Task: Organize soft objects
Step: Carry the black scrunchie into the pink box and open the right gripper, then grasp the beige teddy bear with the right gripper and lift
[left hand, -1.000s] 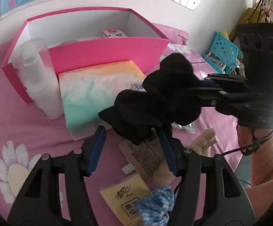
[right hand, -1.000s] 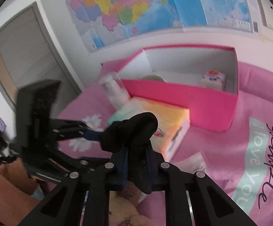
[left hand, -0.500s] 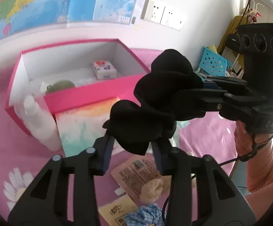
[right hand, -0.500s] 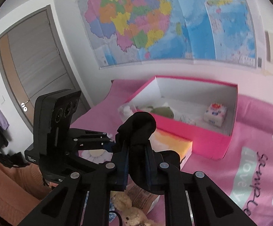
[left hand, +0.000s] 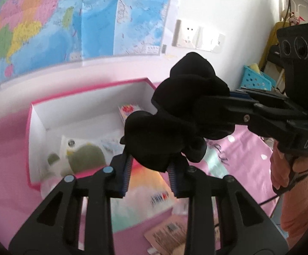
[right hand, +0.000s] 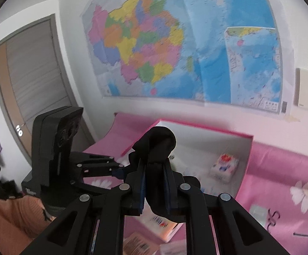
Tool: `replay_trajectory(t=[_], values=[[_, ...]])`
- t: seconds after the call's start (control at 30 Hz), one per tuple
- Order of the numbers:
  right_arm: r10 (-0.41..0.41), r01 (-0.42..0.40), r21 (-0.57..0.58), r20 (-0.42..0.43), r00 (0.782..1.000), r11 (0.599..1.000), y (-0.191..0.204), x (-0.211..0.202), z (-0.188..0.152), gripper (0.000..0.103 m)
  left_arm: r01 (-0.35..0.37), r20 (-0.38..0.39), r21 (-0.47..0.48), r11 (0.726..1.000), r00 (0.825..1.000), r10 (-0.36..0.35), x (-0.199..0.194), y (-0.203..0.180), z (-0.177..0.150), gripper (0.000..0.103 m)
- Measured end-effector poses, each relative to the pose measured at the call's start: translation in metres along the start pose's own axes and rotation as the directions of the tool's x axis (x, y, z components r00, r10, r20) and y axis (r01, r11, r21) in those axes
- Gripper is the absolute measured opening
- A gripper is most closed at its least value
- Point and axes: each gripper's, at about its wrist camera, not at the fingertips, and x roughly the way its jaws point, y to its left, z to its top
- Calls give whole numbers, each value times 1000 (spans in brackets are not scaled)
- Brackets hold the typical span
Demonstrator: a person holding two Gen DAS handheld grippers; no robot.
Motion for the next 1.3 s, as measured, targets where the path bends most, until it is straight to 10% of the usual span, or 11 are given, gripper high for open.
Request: replay_trajectory(t=[0.4,0.7,1.3], values=[[-62,66,145,-29,998,987,-69,43,22,14,-80,-132,-68,994,989,70,67,19,38,32],[-247,278,202,-166,955,939,-97,59,-6,40,-138,-164,-42,990,978,129,73,18,21,44],[31,-27,224,-15,999,974,-29,-54,-41,58,5,4,65,998,1000,-5,-49,-20,-37,55]])
